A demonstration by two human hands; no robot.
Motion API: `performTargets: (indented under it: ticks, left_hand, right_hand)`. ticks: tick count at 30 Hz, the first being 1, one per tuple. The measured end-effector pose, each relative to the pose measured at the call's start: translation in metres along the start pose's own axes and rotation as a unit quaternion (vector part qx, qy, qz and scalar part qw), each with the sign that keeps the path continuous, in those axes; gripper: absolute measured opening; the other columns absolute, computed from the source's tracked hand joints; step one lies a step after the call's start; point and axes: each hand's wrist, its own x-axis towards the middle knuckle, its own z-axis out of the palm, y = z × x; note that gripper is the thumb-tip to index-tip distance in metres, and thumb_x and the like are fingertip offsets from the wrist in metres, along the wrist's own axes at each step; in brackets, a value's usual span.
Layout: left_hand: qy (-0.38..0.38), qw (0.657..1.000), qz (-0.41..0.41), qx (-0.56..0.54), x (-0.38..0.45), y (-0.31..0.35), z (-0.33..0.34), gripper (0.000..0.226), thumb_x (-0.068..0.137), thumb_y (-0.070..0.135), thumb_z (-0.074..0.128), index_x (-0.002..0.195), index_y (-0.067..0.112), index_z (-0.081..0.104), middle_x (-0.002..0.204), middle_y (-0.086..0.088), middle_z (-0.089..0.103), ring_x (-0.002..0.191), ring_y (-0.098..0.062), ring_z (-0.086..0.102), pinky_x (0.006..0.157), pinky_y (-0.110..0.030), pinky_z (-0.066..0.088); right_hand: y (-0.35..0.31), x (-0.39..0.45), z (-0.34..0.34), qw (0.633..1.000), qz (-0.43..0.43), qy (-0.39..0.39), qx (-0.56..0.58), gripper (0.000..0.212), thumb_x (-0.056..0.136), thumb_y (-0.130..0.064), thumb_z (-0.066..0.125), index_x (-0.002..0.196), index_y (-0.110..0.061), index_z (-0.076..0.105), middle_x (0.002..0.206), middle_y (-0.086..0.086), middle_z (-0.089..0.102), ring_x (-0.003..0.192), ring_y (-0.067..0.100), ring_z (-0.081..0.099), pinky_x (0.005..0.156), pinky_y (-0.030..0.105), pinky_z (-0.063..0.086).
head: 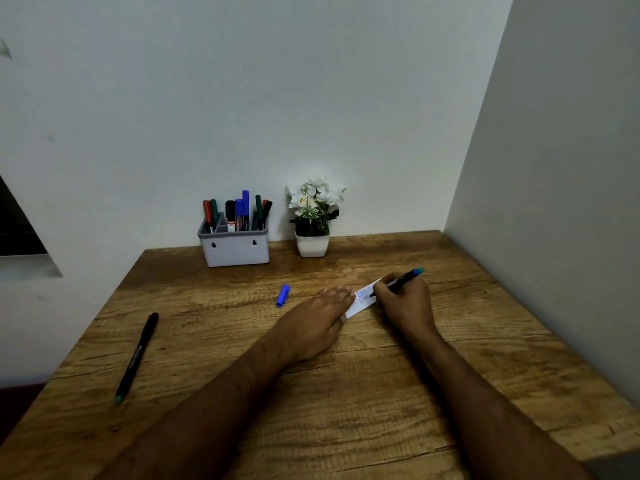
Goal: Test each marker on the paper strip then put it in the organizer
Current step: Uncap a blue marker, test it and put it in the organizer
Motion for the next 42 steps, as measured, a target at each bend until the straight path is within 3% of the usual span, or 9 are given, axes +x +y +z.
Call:
performTargets:
  ticks: [9,14,16,24,29,33,35,38,42]
  left_hand:
    - [0.007,1.0,-0.016,-0.005,-0.001,0.001,-0.002,0.053,0.107,0.026,0.035,0.158,0.019,0.025,0.164,0.003,0.022,0.15,-0.006,0.015,0.116,-0.015,0.002]
    - [0.011,1.0,-0.023,-0.013,-0.001,0.005,-0.008,0.052,0.106,0.025,0.037,0.157,0.018,0.028,0.163,0.004,0.026,0.149,-0.006,0.019,0.111,-0.012,0.003]
    - [0.008,0.999,-0.026,-0.019,-0.002,0.006,-0.011,0.052,0.106,0.026,0.039,0.156,0.018,0.03,0.162,0.004,0.029,0.148,-0.006,0.022,0.11,-0.011,0.007]
    - [0.021,0.997,-0.061,-0.038,-0.006,0.009,-0.031,0.047,0.105,0.032,0.041,0.15,0.019,0.041,0.156,0.004,0.041,0.142,-0.011,0.036,0.112,-0.026,0.028]
    - [0.077,0.993,-0.085,0.006,-0.007,-0.005,-0.046,0.036,0.099,0.018,0.046,0.131,0.011,0.06,0.137,-0.004,0.06,0.127,-0.018,0.053,0.106,-0.032,0.041]
    - [0.111,0.973,-0.197,0.039,-0.011,-0.029,-0.051,0.015,0.09,0.019,0.048,0.089,0.017,0.063,0.09,-0.001,0.064,0.081,-0.017,0.062,0.073,-0.042,0.056]
    - [0.104,0.963,-0.245,0.051,-0.015,-0.039,-0.053,0.015,0.089,0.023,0.05,0.079,0.02,0.061,0.078,0.001,0.061,0.071,-0.014,0.059,0.067,-0.041,0.056]
    - [0.093,0.956,-0.274,0.045,-0.02,-0.045,-0.05,0.024,0.094,0.031,0.052,0.075,0.019,0.063,0.078,-0.002,0.064,0.071,-0.017,0.062,0.066,-0.036,0.056]
    - [0.083,0.959,-0.265,0.062,-0.022,-0.038,-0.048,0.026,0.098,0.028,0.051,0.083,0.016,0.068,0.085,-0.003,0.067,0.076,-0.017,0.063,0.066,-0.032,0.05]
  right_hand:
    - [-0.001,0.0,-0.001,0.999,0.007,0.028,0.015,0.016,0.088,-0.01,0.064,0.075,-0.009,0.073,0.068,0.003,0.072,0.061,0.011,0.066,0.052,0.021,0.043]
    - [-0.003,-0.001,-0.013,0.99,0.028,0.081,0.108,0.013,0.088,-0.008,0.069,0.076,-0.01,0.074,0.069,0.006,0.074,0.063,0.017,0.07,0.051,0.018,0.051]
    - [-0.008,-0.005,-0.018,0.984,0.025,0.075,0.159,0.01,0.087,-0.005,0.073,0.08,-0.012,0.073,0.074,0.008,0.075,0.066,0.019,0.073,0.056,0.025,0.058]
    - [-0.019,-0.008,-0.017,0.969,0.015,0.031,0.243,0.005,0.089,-0.009,0.076,0.084,-0.01,0.076,0.077,0.011,0.073,0.066,0.019,0.068,0.053,0.025,0.055]
    - [-0.031,-0.01,-0.012,0.949,0.045,0.007,0.311,0.018,0.096,-0.008,0.062,0.086,-0.005,0.077,0.077,0.017,0.073,0.059,0.02,0.063,0.052,0.032,0.055]
    - [-0.034,-0.009,-0.006,0.947,0.039,-0.027,0.317,0.018,0.098,-0.006,0.059,0.099,0.003,0.074,0.077,0.02,0.072,0.062,0.025,0.064,0.059,0.036,0.056]
    - [-0.034,-0.01,-0.003,0.947,0.021,-0.032,0.32,0.014,0.097,-0.003,0.061,0.1,0.004,0.073,0.079,0.022,0.074,0.064,0.029,0.066,0.061,0.039,0.059]
    - [-0.034,-0.012,0.001,0.949,-0.004,-0.045,0.312,0.009,0.096,-0.002,0.065,0.101,0.003,0.071,0.085,0.023,0.077,0.068,0.032,0.072,0.067,0.045,0.064]
    - [-0.037,-0.015,0.006,0.957,-0.031,-0.053,0.284,0.008,0.094,-0.003,0.069,0.091,0.001,0.074,0.078,0.022,0.075,0.064,0.03,0.069,0.059,0.04,0.06]
